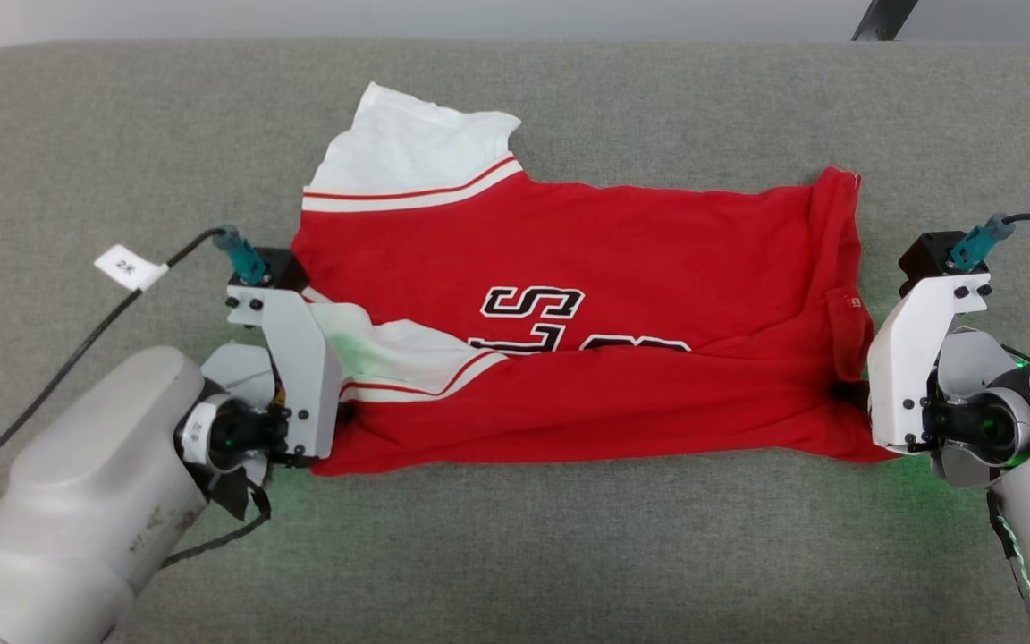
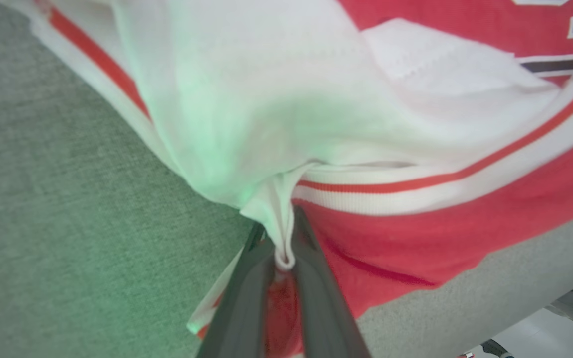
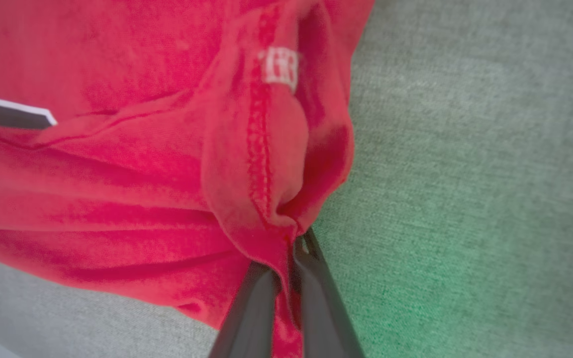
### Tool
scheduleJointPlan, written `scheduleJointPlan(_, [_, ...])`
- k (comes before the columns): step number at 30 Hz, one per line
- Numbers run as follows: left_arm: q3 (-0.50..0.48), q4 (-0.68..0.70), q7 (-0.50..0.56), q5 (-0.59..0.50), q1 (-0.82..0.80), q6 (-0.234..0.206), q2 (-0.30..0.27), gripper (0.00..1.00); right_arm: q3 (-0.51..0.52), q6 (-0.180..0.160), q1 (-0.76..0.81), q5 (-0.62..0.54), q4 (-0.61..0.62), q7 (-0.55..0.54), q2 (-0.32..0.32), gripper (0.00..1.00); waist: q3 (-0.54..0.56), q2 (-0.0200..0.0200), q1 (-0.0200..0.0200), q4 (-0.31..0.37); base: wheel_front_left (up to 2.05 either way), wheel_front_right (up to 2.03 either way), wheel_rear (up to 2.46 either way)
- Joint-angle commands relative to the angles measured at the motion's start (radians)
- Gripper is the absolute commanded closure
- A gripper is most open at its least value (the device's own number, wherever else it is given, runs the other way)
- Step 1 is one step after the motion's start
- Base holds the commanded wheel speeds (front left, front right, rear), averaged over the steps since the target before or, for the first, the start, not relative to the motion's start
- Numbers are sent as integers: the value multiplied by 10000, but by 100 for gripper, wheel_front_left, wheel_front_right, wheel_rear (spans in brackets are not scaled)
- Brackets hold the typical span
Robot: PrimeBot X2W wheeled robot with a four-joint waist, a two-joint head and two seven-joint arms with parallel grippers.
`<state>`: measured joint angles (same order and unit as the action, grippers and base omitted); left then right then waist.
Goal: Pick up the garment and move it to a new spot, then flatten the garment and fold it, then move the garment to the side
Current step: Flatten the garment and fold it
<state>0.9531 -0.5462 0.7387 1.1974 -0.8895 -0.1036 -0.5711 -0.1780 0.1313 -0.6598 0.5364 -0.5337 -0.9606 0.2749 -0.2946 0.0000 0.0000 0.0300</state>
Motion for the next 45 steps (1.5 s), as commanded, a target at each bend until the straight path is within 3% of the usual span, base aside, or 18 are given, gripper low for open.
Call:
scheduleJointPlan(1, [100,-310,-134,-42,265,-20,69,100,-198,-12,340,65,-306,31,-33,100,48,0,0,8,0,0,0])
scheduleJointPlan(21, [128,185,436,130,345,-59,-455,100,-474,-15,487,881,354,-167,1038,100,885,0,0,-9,0,0,0])
scheduleJointPlan(33, [467,2102,1200,70,939,-877,-1181,100,-304,-15,1648,1577,1976,-1137,1932,100,1145,0,0,-242,0,0,0])
scheduleJointPlan(39, [550,2601,1060,34,1240,-1073,-1187,100,-70,-13,2015,1180,2157,-964,1702,100,892,0,0,-159,0,0,0])
scheduleJointPlan(45, [556,1981,875,180,1434,-1015,-851,100,-160,-13,1798,710,1554,-747,1089,100,589,0,0,-11,0,0,0])
